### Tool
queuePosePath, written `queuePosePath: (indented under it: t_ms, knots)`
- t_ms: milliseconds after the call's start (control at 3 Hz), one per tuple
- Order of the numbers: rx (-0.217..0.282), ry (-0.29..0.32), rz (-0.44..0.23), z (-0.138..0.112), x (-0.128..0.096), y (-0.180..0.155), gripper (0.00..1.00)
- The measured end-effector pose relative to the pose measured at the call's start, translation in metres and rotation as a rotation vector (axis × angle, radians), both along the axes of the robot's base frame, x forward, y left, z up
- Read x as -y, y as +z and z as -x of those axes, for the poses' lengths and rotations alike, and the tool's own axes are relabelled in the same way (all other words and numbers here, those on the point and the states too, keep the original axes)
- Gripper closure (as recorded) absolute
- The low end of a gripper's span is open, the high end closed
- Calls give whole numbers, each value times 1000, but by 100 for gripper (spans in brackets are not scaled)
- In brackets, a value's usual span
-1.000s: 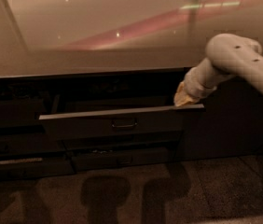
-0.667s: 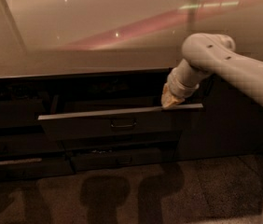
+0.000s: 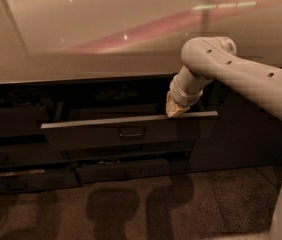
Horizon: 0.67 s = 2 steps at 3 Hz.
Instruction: Open top drawer
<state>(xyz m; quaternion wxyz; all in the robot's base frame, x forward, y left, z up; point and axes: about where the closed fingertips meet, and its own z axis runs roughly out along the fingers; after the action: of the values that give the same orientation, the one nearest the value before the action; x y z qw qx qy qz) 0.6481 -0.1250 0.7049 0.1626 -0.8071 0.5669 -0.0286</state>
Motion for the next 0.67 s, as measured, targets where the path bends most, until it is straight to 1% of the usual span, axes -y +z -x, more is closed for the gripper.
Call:
queuePosePath:
  t_ms: [333, 667]
  knots:
    - [89, 11, 66, 8, 4, -8, 100]
    - [89, 11, 66, 8, 4, -8, 100]
